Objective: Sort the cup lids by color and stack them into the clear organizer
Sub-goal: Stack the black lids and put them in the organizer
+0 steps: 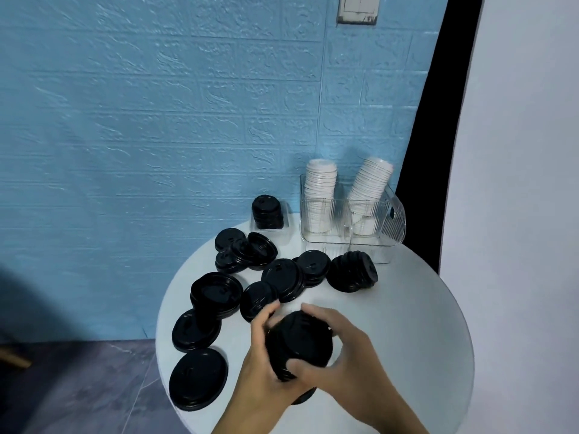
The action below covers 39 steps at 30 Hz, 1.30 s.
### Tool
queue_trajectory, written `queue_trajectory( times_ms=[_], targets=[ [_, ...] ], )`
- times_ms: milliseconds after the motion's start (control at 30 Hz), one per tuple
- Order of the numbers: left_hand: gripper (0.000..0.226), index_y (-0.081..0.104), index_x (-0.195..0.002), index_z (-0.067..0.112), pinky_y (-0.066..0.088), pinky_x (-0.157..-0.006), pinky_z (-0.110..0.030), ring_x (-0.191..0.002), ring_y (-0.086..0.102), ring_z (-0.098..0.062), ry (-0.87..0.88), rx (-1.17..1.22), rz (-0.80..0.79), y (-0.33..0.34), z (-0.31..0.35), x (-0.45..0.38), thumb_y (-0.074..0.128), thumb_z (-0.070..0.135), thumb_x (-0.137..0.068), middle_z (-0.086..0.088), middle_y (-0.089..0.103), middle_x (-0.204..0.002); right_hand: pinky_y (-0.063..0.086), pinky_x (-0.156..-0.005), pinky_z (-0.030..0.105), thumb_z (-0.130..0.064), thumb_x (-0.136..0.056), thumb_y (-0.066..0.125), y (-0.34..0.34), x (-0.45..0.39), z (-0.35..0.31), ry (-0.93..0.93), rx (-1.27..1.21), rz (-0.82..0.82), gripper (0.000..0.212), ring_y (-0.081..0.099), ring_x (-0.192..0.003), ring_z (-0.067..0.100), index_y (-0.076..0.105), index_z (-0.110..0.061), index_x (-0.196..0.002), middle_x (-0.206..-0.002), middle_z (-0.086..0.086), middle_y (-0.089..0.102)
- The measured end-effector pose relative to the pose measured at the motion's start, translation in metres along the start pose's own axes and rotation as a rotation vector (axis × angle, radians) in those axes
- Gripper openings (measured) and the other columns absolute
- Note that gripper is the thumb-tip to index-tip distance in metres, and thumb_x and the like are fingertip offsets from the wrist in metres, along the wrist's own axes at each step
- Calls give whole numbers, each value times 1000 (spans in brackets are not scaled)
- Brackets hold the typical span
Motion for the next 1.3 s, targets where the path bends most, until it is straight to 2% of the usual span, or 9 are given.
queue_trajectory(
  times_ms=[133, 267, 433, 667, 767, 900, 967, 1100, 1300],
  targets=[
    [118, 21, -142, 65, 49, -96, -16, -124, 59, -3, 9, 15, -16, -1, 0, -1, 94, 22, -60, 32, 54, -129, 46, -96, 12, -44, -65, 82, 6, -8, -8, 16, 30, -42, 59, 54, -118, -5, 56, -55, -117, -120, -31, 57],
    [107, 35, -141, 60, 50, -100, -25, -127, 59, -10, 9, 10, -47, 0, 0, -1, 95, 22, -61, 17, 60, -135, 47, -103, 27, -59, -67, 72, 8, -14, -6, 48, 137, -103, 64, 49, -122, 1, 53, -51, -128, -123, -31, 53],
    [94, 45, -138, 57, 49, -105, -29, -129, 58, -11, 21, -16, -57, 2, 0, -1, 86, 20, -62, 12, 61, -137, 52, -94, 28, -45, -71, 73, 11, -18, -16, 7, 184, -182, 41, 56, -109, 1, 60, -44, -110, -111, -23, 58],
    [76, 57, -129, 52, 47, -103, -20, -130, 56, -8, 88, -115, -35, 0, 2, 0, 80, 21, -64, 14, 58, -136, 51, -99, 24, -28, -69, 87, 8, -6, 1, 67, -97, -190, 66, 61, -115, 1, 52, -40, -124, -117, -18, 66],
    [60, 63, -117, 51, 49, -99, -20, -123, 59, -6, 71, -104, -30, 0, 3, 0, 80, 34, -63, 16, 61, -129, 46, -103, 21, -38, -70, 90, 6, -8, 12, 35, -123, -248, 69, 55, -124, 0, 51, -43, -127, -127, -20, 63],
    [58, 66, -113, 48, 45, -101, -23, -121, 60, -8, 41, -55, -32, 0, 3, 0, 87, 40, -59, 16, 62, -126, 47, -103, 33, -52, -68, 87, -52, -43, 38, -1, -35, 298, 51, 56, -117, 2, 60, -41, -110, -121, -18, 60],
    [60, 66, -113, 49, 46, -100, -23, -121, 60, -7, 24, -40, -31, 1, 3, 1, 88, 41, -58, 18, 61, -126, 41, -111, 45, -50, -71, 86, -79, -66, 54, 92, 85, 469, 59, 47, -126, 15, 53, -36, -118, -131, -8, 49],
    [61, 66, -113, 48, 46, -101, -27, -120, 61, -8, 23, -32, -31, 0, 2, 0, 89, 40, -57, 17, 62, -125, 29, -116, 49, -61, -68, 82, -72, -104, 81, 278, 350, 290, 91, 35, -135, 28, 34, -35, -141, -145, 0, 32],
    [63, 65, -112, 50, 46, -99, -22, -120, 61, -5, 22, -23, -40, 0, 4, 0, 89, 40, -55, 19, 62, -126, 39, -106, 51, -57, -67, 80, -52, -121, 90, 228, 465, 379, 83, 39, -130, 31, 38, -36, -136, -141, -2, 32]
  ],
)
Point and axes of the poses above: each hand's wrist, its own x-axis away from the middle knuckle, its own y-axis out of the palm, z = x × y, the point moved 5 cm from there along -x, towards the middle knuckle
